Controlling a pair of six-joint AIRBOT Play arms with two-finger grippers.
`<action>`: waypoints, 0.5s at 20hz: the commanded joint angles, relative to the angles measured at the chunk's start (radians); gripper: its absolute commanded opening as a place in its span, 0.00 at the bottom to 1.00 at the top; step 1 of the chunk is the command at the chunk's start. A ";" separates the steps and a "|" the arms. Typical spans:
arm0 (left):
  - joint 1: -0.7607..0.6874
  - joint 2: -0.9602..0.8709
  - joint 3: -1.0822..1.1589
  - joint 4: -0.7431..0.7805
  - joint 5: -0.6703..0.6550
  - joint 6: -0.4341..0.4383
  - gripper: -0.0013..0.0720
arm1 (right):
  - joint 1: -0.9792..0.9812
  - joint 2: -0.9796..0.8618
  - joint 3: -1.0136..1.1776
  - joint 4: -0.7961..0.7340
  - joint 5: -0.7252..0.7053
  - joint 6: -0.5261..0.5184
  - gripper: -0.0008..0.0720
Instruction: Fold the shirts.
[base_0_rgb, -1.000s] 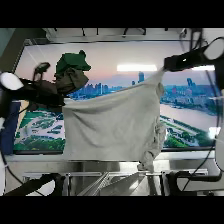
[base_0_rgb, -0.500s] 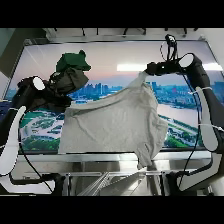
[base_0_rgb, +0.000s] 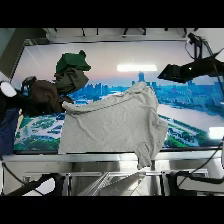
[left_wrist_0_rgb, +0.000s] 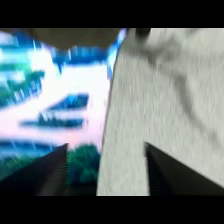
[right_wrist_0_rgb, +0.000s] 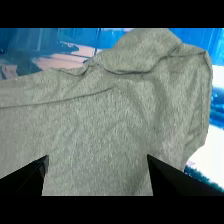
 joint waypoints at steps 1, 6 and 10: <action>0.127 0.110 -0.304 -0.257 -0.009 0.156 0.65 | -0.023 0.190 -0.149 0.038 0.009 0.001 0.97; 0.294 -0.085 -0.450 -0.306 -0.041 0.264 0.78 | -0.023 0.346 -0.282 0.095 -0.003 0.001 0.97; 0.314 -0.182 -0.455 -0.317 0.003 0.267 0.78 | -0.023 0.372 -0.294 0.096 0.001 0.002 0.97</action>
